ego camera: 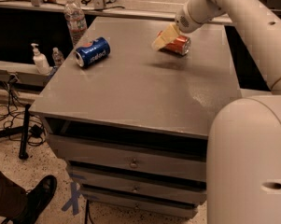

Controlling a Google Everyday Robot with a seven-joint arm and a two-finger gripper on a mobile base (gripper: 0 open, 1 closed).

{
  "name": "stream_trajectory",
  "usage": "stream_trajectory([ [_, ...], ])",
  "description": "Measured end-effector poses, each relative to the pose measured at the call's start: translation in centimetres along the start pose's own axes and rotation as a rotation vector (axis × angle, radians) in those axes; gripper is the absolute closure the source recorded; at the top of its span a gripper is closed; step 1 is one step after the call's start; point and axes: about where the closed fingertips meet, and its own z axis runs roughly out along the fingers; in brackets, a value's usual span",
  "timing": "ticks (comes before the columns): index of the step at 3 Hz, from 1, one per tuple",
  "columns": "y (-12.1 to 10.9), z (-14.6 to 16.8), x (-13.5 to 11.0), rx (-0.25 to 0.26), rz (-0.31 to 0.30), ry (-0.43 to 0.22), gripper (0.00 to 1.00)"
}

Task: Pick coke can

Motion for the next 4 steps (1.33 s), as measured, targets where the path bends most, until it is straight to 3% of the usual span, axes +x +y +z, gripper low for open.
stream_trajectory([
  [1,-1.2,1.8,1.1,0.013,0.002,0.025,0.0],
  [2,-2.0,2.6,2.0,0.023,0.008,0.038,0.18],
  [4,-2.5,2.4,2.8,0.027,0.015,0.052,0.65],
])
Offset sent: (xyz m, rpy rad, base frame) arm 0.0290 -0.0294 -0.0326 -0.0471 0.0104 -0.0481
